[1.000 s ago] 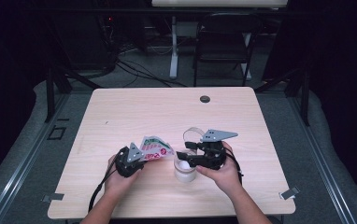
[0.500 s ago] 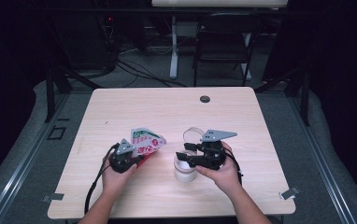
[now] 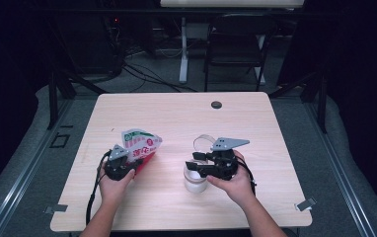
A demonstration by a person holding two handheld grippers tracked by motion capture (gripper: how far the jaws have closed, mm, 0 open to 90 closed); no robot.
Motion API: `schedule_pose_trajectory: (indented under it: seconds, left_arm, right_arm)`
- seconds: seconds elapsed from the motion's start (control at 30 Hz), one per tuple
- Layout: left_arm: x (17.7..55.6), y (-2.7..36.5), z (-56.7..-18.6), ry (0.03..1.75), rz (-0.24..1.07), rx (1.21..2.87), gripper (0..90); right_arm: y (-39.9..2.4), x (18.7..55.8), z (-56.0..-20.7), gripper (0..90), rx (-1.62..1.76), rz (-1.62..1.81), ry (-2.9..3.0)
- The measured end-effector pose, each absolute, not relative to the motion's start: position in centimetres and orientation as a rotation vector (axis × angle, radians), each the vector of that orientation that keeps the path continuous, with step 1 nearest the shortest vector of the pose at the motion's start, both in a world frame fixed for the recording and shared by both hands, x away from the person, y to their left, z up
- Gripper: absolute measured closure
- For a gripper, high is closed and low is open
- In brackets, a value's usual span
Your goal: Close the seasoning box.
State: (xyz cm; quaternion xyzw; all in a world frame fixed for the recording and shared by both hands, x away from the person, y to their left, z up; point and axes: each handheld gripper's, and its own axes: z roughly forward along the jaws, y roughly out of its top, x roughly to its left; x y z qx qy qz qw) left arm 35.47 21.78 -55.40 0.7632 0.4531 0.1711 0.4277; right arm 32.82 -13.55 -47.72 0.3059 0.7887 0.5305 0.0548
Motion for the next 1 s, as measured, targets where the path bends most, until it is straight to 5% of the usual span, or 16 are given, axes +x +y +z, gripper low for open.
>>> schedule_pose_trajectory:
  seconds: [1.0]
  left_arm:
    - [34.3,28.9,-55.7,1.482,0.691,1.788,77.8]
  right_arm:
    - [-12.1,33.4,-47.5,49.9,0.885,1.576,2.435]
